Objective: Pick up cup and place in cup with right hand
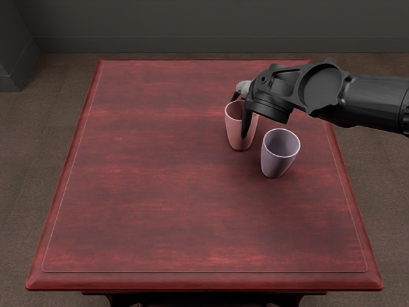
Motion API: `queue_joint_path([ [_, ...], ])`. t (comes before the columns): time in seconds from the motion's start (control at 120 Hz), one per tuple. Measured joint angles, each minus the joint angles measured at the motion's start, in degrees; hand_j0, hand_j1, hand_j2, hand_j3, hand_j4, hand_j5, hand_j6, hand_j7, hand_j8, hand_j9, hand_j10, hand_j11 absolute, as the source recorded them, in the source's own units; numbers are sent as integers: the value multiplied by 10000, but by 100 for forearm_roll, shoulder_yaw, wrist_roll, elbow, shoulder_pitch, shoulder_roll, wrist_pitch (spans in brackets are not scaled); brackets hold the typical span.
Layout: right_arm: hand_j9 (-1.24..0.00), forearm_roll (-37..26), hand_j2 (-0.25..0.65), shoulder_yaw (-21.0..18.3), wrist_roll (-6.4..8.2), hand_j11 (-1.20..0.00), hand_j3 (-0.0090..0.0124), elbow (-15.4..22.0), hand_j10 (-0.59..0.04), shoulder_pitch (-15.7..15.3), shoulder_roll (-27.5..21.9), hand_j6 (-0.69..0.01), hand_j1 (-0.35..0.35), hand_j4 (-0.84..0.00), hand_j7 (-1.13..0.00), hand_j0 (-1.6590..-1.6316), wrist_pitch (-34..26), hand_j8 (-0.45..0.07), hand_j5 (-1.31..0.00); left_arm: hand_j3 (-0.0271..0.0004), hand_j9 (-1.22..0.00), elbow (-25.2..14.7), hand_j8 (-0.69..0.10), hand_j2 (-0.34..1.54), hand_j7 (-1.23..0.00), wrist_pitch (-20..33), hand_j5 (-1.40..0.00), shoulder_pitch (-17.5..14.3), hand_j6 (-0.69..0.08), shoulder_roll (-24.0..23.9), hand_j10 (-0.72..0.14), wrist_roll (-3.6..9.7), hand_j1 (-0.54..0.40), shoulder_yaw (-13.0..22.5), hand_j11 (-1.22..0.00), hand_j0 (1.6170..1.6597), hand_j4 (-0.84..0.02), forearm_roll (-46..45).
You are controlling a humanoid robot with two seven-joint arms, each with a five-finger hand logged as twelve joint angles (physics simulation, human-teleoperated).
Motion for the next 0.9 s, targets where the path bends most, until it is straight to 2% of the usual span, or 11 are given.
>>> queue_joint_path([
  [0.267,-5489,3,-1211,11,1,-5504,-3,26,-4093,22,-5,-3403,328,-4145,-5426,-16537,-1,-3301,-5431,-1,0,-2,1,0,0,0,0,0,1,0,1,0,3489,1,-1,16581,1,0],
  [0.333,-5634,6,-1364,19,2,-5653,-10,56,-4177,80,-21,-3369,339,-4235,-5558,-16531,0,-3241,-5569,-1,0,-3,1,0,0,0,0,0,1,0,1,0,3489,2,-1,16581,1,0],
  [0.467,-5889,14,-1099,36,3,-5921,-3,82,-4277,178,-36,-3086,566,-4359,-5762,-16526,-1,-2998,-5797,-1,-1,-2,1,0,0,0,0,9,1,0,1,0,3489,2,-1,16581,1,0],
  [0.592,-6052,30,-1000,49,4,-6087,-5,101,-4255,309,-80,-2961,681,-4323,-5867,-16525,20,-2816,-5942,-1,-1,-3,1,0,0,0,0,9,0,0,1,0,3490,2,-1,16581,1,0],
  [0.9,-6120,77,-1275,67,0,-6145,-4,664,-4280,812,-641,-3015,589,-4317,-5965,-16520,18,-2786,-6061,0,0,-3,1,0,0,0,0,9,1,0,1,0,3490,-5,0,16581,1,0],
])
